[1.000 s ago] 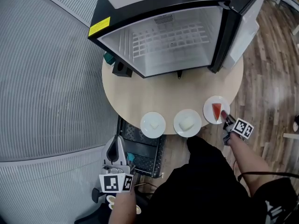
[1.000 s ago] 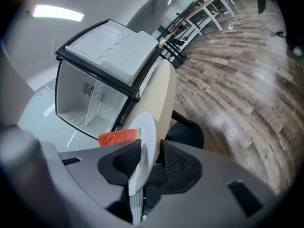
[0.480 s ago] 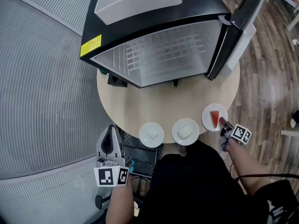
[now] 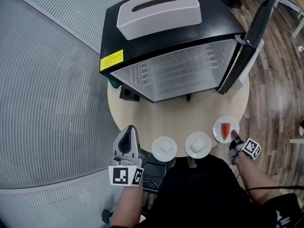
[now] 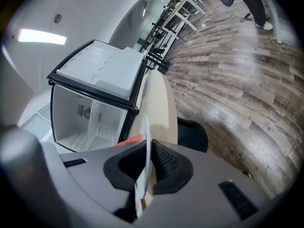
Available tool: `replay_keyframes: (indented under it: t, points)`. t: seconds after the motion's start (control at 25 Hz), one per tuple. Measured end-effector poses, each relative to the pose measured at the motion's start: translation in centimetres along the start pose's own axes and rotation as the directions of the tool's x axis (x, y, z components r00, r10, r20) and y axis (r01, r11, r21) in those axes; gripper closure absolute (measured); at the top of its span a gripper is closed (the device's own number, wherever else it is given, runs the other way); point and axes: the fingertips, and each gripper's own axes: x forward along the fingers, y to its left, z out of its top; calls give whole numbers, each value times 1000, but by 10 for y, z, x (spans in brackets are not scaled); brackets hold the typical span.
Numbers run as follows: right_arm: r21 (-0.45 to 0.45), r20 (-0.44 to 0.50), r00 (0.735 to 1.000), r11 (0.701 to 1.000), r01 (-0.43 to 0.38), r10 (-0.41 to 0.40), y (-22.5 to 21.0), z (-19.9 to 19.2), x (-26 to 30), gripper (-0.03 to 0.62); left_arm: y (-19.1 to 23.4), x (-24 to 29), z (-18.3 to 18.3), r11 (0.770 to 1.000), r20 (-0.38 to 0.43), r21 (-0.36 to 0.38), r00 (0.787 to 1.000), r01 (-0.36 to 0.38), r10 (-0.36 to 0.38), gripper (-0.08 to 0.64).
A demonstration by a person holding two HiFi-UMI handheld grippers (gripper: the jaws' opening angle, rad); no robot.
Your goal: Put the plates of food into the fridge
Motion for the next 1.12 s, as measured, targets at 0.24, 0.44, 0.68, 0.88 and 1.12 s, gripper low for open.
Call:
replay_keyframes:
  t: [0.24,0.44,0.68,0.88,1.12]
  points:
    - [20,55,998,999,-29,28,19,-7,1,566,5,10,4,997,26,-6,997,75,-75,557]
    - [49,90,993,996,-81,76,44,-14,7,566,13,9,9,994,37,2,994,107,-107,557]
    - [97,131,978,979,-177,164,86,-22,15,566,26,7,14,991,49,11,990,133,-134,557]
    - [113,145,970,971,-212,195,118,-27,18,566,36,4,19,989,72,6,987,146,-146,557]
    - [118,150,949,947,-297,279,175,-28,29,566,53,2,23,990,99,-11,985,141,-139,557]
